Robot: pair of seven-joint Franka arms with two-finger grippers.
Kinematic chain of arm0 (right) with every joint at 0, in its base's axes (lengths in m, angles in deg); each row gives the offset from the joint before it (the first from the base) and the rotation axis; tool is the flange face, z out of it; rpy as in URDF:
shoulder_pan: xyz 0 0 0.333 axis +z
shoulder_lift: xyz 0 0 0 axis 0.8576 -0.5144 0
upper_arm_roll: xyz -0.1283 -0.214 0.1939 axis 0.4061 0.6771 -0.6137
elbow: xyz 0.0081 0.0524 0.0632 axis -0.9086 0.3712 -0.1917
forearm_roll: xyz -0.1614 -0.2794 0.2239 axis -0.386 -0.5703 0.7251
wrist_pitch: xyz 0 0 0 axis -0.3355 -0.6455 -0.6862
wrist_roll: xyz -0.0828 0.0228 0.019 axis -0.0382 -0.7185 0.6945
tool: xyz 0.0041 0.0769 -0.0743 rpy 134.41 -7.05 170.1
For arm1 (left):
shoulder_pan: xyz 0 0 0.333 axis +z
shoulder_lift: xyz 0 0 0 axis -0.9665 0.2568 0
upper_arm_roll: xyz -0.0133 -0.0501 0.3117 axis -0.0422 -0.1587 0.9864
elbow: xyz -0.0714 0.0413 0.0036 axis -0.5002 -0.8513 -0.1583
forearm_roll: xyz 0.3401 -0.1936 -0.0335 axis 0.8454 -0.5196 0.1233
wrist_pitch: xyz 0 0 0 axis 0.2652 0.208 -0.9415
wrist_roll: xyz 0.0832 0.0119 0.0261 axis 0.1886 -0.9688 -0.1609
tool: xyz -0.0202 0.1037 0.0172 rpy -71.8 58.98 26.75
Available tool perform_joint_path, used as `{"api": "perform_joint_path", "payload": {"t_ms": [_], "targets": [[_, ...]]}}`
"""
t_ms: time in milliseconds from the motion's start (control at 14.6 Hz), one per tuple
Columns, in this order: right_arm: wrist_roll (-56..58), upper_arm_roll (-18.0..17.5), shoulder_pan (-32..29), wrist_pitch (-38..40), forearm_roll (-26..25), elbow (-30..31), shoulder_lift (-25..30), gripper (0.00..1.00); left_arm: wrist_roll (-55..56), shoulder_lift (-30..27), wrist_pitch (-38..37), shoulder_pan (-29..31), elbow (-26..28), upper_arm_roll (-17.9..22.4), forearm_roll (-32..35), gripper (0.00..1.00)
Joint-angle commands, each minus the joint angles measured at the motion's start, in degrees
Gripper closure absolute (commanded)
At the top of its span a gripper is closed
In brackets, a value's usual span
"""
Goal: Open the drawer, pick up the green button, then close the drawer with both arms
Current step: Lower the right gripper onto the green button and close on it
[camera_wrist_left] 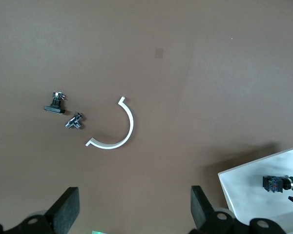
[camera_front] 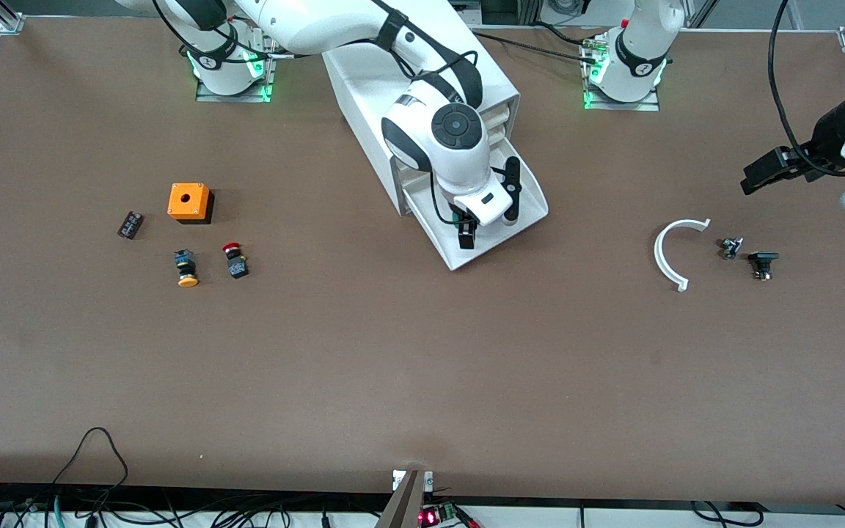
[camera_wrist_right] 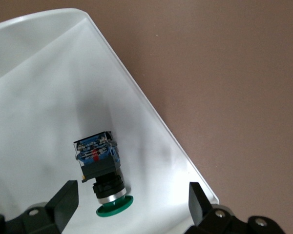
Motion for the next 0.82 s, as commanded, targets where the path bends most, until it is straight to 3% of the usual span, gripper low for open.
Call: {"api": "perform_joint_path", "payload": {"t_ms": [0,752], "targets": [[2.5,0.6,1.8,0.8,-1.6,-2.1,-1.2,0.00,0.5,-1.4,0.8,-0.3,1.6,0.1,1.3,0.00],[3.8,0.6,2.6,3.2,-2.2,-2.3,-3.6,0.00,0.2,-1.1,1.0,0.0,1.5,0.6,0.7,0.00]]}}
